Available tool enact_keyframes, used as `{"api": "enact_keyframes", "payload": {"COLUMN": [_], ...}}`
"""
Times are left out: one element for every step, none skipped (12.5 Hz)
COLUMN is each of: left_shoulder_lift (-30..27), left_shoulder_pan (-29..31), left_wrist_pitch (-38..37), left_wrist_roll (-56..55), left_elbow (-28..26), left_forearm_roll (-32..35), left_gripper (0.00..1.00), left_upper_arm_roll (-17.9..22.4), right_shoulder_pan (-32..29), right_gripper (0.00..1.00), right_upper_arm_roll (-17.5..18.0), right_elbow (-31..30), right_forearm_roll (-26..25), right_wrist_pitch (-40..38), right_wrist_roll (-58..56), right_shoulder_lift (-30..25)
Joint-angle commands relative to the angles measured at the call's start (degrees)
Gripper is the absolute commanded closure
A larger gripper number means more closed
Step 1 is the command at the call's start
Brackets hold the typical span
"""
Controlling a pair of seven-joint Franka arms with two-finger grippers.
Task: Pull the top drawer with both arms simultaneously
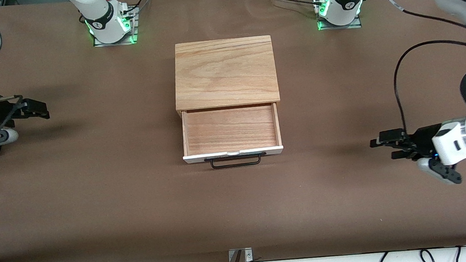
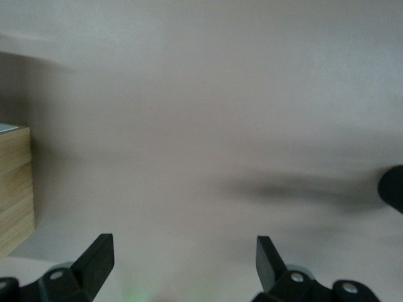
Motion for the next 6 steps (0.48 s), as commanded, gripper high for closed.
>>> {"api": "enact_keyframes", "payload": {"left_shoulder_lift": [-4.3,-5.7,-7.2,-8.8,-10.2,-12.6], "left_shoulder_pan": [-0.6,-0.9,-0.9,-0.9,-0.9,-0.9], "left_wrist_pitch": [-0.1,-0.1,-0.2,-0.4,-0.6,-0.9], "left_wrist_roll": [-0.5,-0.5,-0.6,-1.5,-3.4,-6.6], "left_elbow": [-0.8,-0.8,-0.9,-1.1,-1.1,-1.8], "left_forearm_roll": [9.2,12.5,14.8,17.1,19.1,21.1], "left_gripper": [0.00,0.00,0.00,0.00,0.00,0.00], "left_upper_arm_roll": [-1.2,-1.7,-2.5,-2.6,-2.7,-3.3], "right_shoulder_pan": [-3.1,-3.0,-3.0,-3.1,-3.2,-3.4], "right_gripper": [0.00,0.00,0.00,0.00,0.00,0.00], "right_upper_arm_roll": [2.9,2.9,3.1,3.0,3.0,3.0], "right_elbow": [-14.1,-13.6,-13.2,-12.9,-11.8,-8.9], "right_forearm_roll": [-0.3,-0.4,-1.1,-1.1,-1.2,-1.1], "right_wrist_pitch": [9.0,9.1,8.9,7.5,5.9,3.6], "right_wrist_roll": [5.9,10.9,13.9,12.8,11.3,10.8], "right_shoulder_lift": [-10.1,-10.1,-10.1,-10.1,-10.1,-9.2]}}
